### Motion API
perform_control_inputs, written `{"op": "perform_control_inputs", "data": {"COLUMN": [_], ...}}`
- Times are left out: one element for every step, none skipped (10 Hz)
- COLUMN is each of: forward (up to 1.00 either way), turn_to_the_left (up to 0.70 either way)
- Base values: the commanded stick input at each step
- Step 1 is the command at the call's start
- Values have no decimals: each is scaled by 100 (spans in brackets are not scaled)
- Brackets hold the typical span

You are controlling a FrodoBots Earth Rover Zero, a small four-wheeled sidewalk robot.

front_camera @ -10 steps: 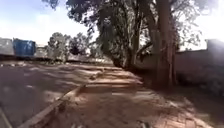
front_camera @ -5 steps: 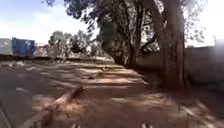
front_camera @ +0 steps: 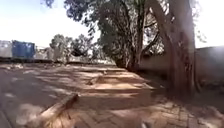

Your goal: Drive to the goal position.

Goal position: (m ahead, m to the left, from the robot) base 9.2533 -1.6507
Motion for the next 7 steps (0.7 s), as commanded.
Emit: {"op": "perform_control_inputs", "data": {"forward": [70,70,70,70,70,70,70], "turn_to_the_left": [-25,0,0,0,0,0,0]}}
